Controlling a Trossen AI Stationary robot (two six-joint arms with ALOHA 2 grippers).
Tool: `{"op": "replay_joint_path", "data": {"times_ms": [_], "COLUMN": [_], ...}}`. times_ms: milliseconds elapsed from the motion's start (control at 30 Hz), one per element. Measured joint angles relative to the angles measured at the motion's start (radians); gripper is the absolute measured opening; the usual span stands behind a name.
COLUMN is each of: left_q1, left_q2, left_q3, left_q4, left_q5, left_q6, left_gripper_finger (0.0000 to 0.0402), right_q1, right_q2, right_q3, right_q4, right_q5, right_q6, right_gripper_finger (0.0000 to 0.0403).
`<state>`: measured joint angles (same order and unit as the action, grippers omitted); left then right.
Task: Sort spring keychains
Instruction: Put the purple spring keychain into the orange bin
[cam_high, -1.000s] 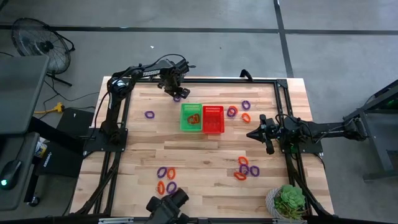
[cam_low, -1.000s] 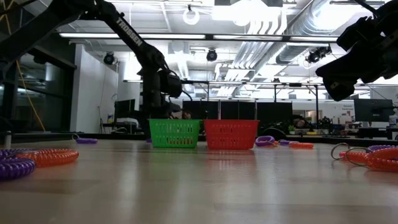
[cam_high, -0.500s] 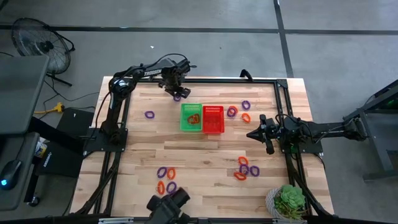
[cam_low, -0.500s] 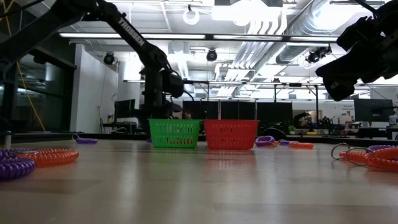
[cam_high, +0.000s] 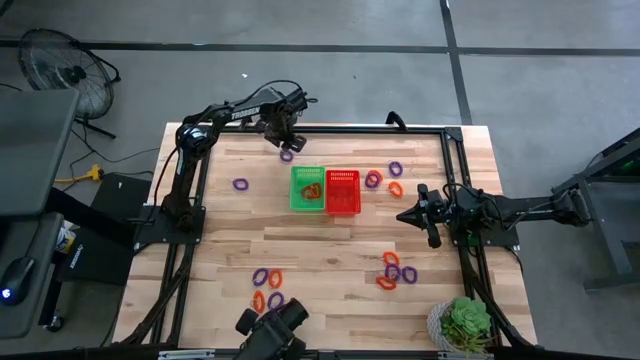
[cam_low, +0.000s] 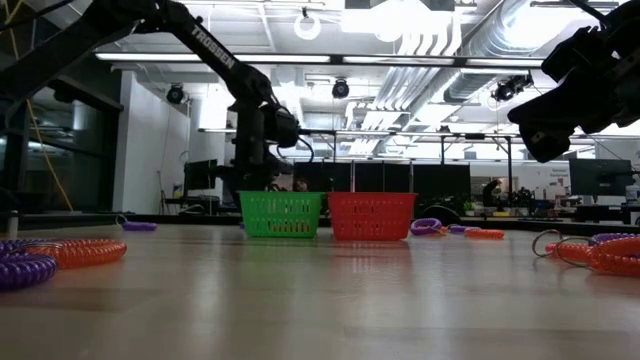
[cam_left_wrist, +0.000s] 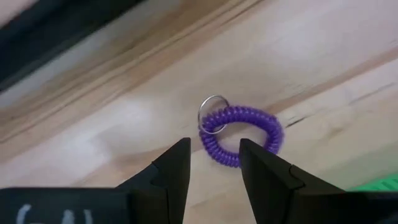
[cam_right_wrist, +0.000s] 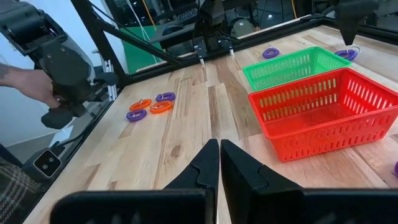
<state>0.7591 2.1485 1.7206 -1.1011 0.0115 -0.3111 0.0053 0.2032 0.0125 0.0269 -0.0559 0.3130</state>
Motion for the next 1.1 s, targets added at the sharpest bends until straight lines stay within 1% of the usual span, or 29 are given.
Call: {"op": "replay_joint_path", "data": {"times_ms": [133,500,633,900,1000,1100], "left_q1": [0.0,0.0,0.0,0.0,0.0,0.0], "left_q2": [0.043,0.073,0.073,0.074,0.074,0.074], "left_q3": [0.0,0.003,0.002,0.002,0.002,0.002], "left_q4": [-0.019,-0.027,-0.027,-0.029,-0.029,-0.03], "left_q5": [0.035,0.023,0.023,0.025,0.026,0.032], "left_q6": [0.002,0.044,0.05,0.073,0.085,0.097], "left_gripper_finger": [0.0136,0.0132,0.0105,0.0021,0.0008,0.0009], "right_q1": [0.0,0.0,0.0,0.0,0.0,0.0], "right_q2": [0.0,0.0,0.0,0.0,0.0,0.0], "right_q3": [0.0,0.0,0.0,0.0,0.0,0.0], "right_q4": [0.0,0.0,0.0,0.0,0.0,0.0], "right_q5": [0.0,0.0,0.0,0.0,0.0,0.0], "right_q6": [0.0,0.0,0.0,0.0,0.0,0.0], "right_gripper_finger": [0.0012,0.0012,0.0012,0.0012,0.0012,0.0012]}}
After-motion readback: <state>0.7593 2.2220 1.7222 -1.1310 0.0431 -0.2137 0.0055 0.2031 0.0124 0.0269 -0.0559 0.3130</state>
